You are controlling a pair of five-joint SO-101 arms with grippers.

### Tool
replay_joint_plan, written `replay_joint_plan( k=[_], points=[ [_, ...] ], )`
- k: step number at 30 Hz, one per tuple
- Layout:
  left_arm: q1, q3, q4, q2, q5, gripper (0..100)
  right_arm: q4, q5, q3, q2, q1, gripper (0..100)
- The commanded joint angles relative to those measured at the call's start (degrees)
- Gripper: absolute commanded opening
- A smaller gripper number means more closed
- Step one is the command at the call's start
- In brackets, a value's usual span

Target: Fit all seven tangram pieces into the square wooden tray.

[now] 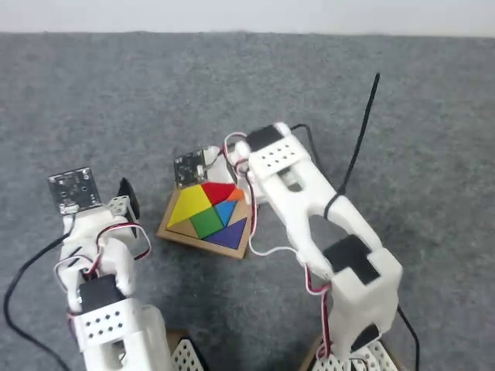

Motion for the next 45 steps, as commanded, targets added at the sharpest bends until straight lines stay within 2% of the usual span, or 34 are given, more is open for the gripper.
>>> replay_joint_plan(
  k=[1, 9, 19, 25, 31, 39, 45],
  points=[
    [-0.53, -0.4, -1.76, -0.18, -0.7, 18, -4.88, 0.35, 4.48, -6.2, -0.92, 20.4],
    [-0.53, -0.4, -1.76, -0.18, -0.7, 18, -11.38, 0.53, 12.13, -6.11, -0.57, 21.8],
    [-0.53, -0.31, -1.76, -0.18, -0.79, 18, -12.0, 4.75, 16.18, -6.02, 0.66, 21.4],
    [-0.53, -0.31, -1.76, -0.18, -0.79, 18, -12.26, 9.23, 19.34, -5.93, 2.59, 14.1],
    [-0.53, -0.31, -1.76, -0.18, -0.79, 18, -16.48, 9.23, 21.1, -5.85, 3.82, 15.4],
    [-0.53, -0.31, -1.76, -0.18, -0.79, 18, -16.4, 7.65, 20.57, -8.75, 3.56, 15.6],
    [-0.44, 0.4, -3.08, -0.18, -0.79, 18, -16.4, 4.13, 20.4, -15.16, 2.68, 21.8]
  ],
)
